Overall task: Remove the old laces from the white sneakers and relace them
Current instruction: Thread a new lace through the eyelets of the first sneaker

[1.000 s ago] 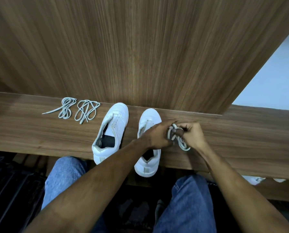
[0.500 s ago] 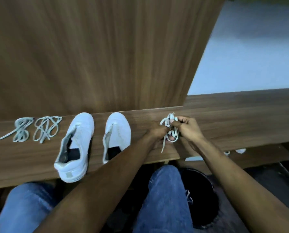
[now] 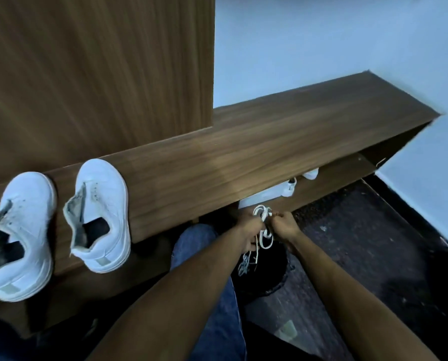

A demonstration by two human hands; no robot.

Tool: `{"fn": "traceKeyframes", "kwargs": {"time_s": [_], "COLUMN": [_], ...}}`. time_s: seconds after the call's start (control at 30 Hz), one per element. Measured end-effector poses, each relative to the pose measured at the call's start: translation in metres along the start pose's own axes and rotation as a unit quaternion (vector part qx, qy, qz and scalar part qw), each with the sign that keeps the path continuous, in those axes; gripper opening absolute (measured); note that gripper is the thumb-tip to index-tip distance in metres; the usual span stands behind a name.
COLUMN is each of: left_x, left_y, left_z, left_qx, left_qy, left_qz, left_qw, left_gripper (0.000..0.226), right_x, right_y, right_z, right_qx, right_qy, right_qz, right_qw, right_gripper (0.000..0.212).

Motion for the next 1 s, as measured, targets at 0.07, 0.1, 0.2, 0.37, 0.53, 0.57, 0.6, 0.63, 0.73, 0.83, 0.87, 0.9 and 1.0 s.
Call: {"fn": "traceKeyframes", "kwargs": {"time_s": [0.07,0.1,0.2,0.37,0.53,0.57,0.6,0.63,0.73,0.83,0.87,0.9,1.0], "left_x": [0.0,0.003,0.02,0.064,0.116,0.128,0.141,0.156,0.204,0.256,0.279,0.29,0.333], "left_y": [0.004,0.009,0.027,0.048,0.07,0.073,0.077,0.079,0.075,0.059,0.049,0.043,0.019], "left_z": [-0.001,0.0,0.002,-0.016,-0.046,-0.053,-0.063,-0.073,-0.099,-0.121,-0.13,-0.133,-0.145], "left_qx": [-0.014,-0.037,-0.094,-0.128,-0.217,-0.237,-0.257,-0.279,-0.329,-0.349,-0.346,-0.341,-0.316], "left_qy": [0.023,0.038,0.085,0.1,0.145,0.16,0.174,0.187,0.232,0.306,0.34,0.358,0.413], "left_qz": [0.023,0.048,0.081,0.038,-0.002,-0.001,-0.002,-0.002,0.004,0.038,0.053,0.072,0.124], "left_qw": [0.999,0.997,0.989,0.986,0.965,0.958,0.951,0.942,0.915,0.885,0.873,0.867,0.845], "left_gripper": [0.03,0.02,0.015,0.009,0.019,0.019,0.019,0.019,0.015,0.015,0.015,0.015,0.015], "right_x": [0.003,0.004,0.012,0.007,-0.035,-0.047,-0.059,-0.073,-0.118,-0.169,-0.192,-0.203,-0.246], "right_y": [0.01,0.016,0.017,-0.019,-0.075,-0.09,-0.103,-0.117,-0.157,-0.184,-0.191,-0.194,-0.201], "right_z": [0.006,0.01,0.021,0.024,0.023,0.018,0.016,0.01,-0.015,-0.038,-0.047,-0.052,-0.067], "right_qx": [-0.007,-0.012,-0.042,0.034,0.13,0.156,0.177,0.194,0.245,0.307,0.33,0.346,0.393], "right_qy": [-0.009,-0.015,-0.002,0.032,0.026,0.02,0.012,0.0,-0.039,-0.084,-0.105,-0.11,-0.167], "right_qz": [-0.032,-0.058,-0.106,-0.104,-0.057,-0.043,-0.032,-0.027,-0.026,-0.08,-0.108,-0.135,-0.191], "right_qw": [0.999,0.998,0.993,0.994,0.99,0.987,0.984,0.981,0.968,0.945,0.932,0.922,0.884], "right_gripper": [0.02,0.017,0.037,0.019,0.042,0.034,0.028,0.025,0.02,0.013,0.013,0.014,0.018]}}
Point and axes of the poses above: each hand's wrist, its own z-axis towards the middle knuckle, its own x-axis out of the back of the hand, y = z × x, the point moved 2 cm from there along z, towards the middle knuckle, and after that the axes turned 1 degree about -y, right-handed, at the moved point
